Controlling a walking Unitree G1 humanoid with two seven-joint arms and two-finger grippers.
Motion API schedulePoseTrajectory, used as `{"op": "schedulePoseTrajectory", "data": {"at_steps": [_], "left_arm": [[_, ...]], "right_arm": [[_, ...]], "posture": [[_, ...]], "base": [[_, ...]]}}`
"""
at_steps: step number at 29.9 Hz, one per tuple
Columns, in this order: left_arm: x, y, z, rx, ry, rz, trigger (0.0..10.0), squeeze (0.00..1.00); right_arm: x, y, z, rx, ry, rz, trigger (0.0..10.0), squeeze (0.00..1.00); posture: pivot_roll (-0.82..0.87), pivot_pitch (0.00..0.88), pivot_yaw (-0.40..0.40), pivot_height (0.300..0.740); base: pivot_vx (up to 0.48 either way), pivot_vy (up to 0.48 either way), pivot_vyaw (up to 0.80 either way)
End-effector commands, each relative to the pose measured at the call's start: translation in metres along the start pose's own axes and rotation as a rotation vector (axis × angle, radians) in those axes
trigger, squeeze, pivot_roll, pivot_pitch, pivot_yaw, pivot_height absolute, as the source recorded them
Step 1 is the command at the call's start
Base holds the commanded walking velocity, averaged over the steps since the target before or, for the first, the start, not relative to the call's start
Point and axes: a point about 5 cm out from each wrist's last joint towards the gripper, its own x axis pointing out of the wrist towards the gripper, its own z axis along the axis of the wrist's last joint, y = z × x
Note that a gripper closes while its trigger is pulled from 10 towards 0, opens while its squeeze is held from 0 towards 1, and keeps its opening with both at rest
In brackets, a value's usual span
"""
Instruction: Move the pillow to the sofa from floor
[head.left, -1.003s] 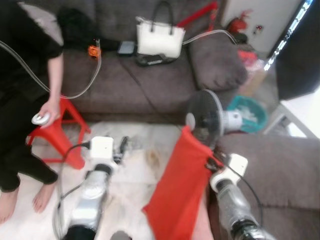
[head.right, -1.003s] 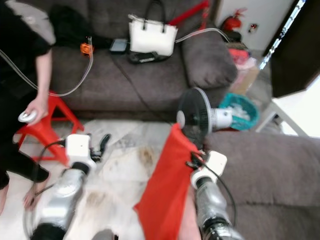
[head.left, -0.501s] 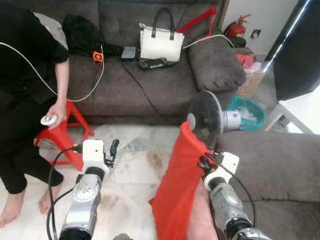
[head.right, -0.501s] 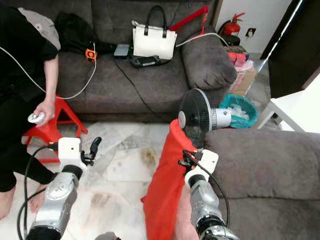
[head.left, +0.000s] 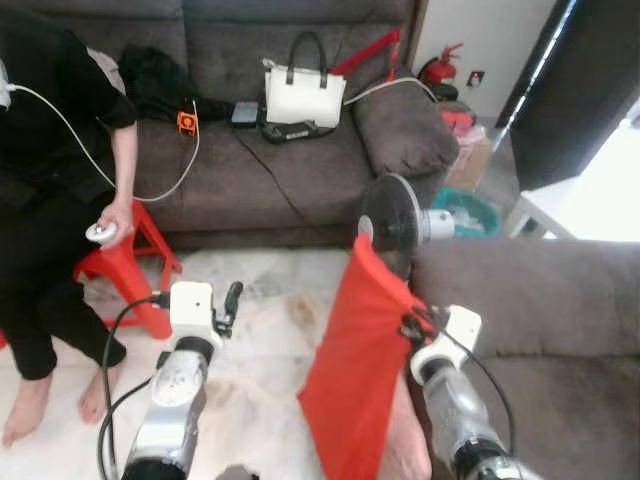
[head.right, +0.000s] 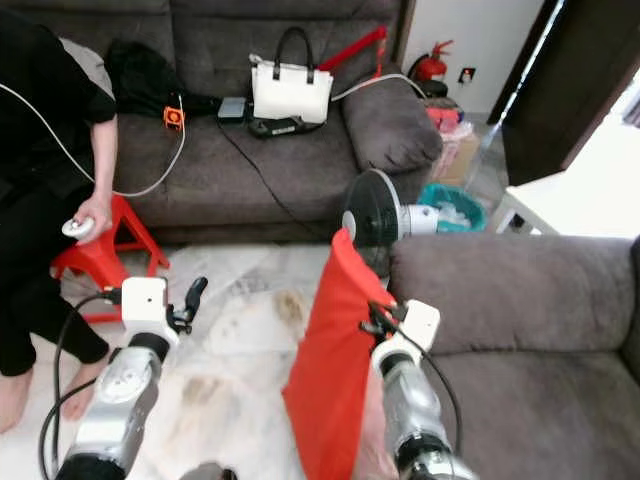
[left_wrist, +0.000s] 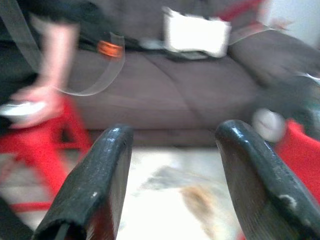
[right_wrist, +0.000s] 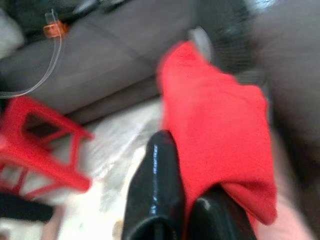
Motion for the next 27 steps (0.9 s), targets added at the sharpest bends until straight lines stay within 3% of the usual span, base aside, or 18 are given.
{"op": "schedulePoseTrajectory", "data": {"at_steps": [1,7,27], "left_arm": [[-0.0052,0.0015,-0.0112,-0.001,0.051,0.006,10.0,0.00],[-0.0042,0.0005,-0.0116,0.001,0.053,0.005,10.0,0.00],[0.0000,-0.0052,-0.0122,0.016,0.045,-0.008,10.0,0.00]], "right_arm": [[0.0048,0.0054,0.0174,-0.015,-0.088,0.024,10.0,0.00],[0.0049,0.0037,0.0176,-0.023,-0.080,0.015,10.0,0.00],[0.0040,0.0000,0.0187,-0.041,-0.078,0.011,10.0,0.00]], "posture": [[0.15,0.060,-0.074,0.726],[0.15,0.051,-0.076,0.726],[0.14,0.008,-0.084,0.726]], "base": [[0.000,0.000,0.00],[0.000,0.000,-0.07],[0.000,0.000,-0.79]]}}
